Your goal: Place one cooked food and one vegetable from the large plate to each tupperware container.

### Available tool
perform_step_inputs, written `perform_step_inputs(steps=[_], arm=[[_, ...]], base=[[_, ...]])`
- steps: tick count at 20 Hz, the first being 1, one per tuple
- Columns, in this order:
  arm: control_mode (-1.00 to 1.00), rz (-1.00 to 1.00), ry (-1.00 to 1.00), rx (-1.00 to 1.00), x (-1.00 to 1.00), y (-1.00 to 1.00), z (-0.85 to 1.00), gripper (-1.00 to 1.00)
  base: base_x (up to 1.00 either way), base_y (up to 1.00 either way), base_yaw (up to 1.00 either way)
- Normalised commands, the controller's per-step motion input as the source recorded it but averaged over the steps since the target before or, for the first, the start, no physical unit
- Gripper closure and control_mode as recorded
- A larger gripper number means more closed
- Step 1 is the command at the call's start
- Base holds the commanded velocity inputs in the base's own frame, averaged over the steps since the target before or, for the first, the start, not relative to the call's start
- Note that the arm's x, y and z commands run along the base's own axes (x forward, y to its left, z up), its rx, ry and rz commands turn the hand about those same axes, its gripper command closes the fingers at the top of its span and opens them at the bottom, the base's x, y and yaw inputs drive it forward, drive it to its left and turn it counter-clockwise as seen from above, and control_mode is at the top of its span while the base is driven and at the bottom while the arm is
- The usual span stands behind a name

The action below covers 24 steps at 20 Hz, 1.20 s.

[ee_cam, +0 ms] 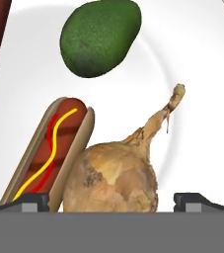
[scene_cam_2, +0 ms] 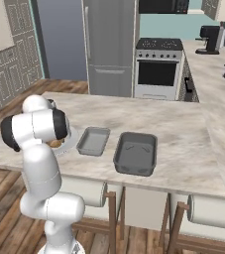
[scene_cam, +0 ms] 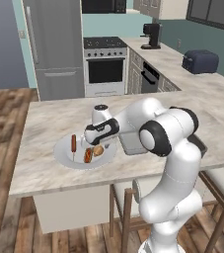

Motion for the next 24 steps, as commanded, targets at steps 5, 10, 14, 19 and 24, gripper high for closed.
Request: perform_step_inputs(steps=[5, 10, 14, 19, 24], arm=[[-1.0, 0.0, 0.0, 0.01, 0.0, -0.03, -0.15, -1.0], [-1.0, 0.0, 0.0, 0.0, 0.0, 0.0, -0.04, 1.0], [-1.0, -0.01, 0.0, -0.02, 0.0, 0.0, 0.07, 1.0], [-1.0, -0.12, 0.0, -0.1, 0.0, -0.15, 0.61, 1.0], [-1.0, -0.04, 0.01, -0.11, 0.07, -0.61, 0.92, 1.0]], base=[[0.0, 0.0, 0.0], [0.0, 0.0, 0.0], [0.0, 0.0, 0.0], [0.0, 0.0, 0.0], [0.0, 0.0, 0.0]])
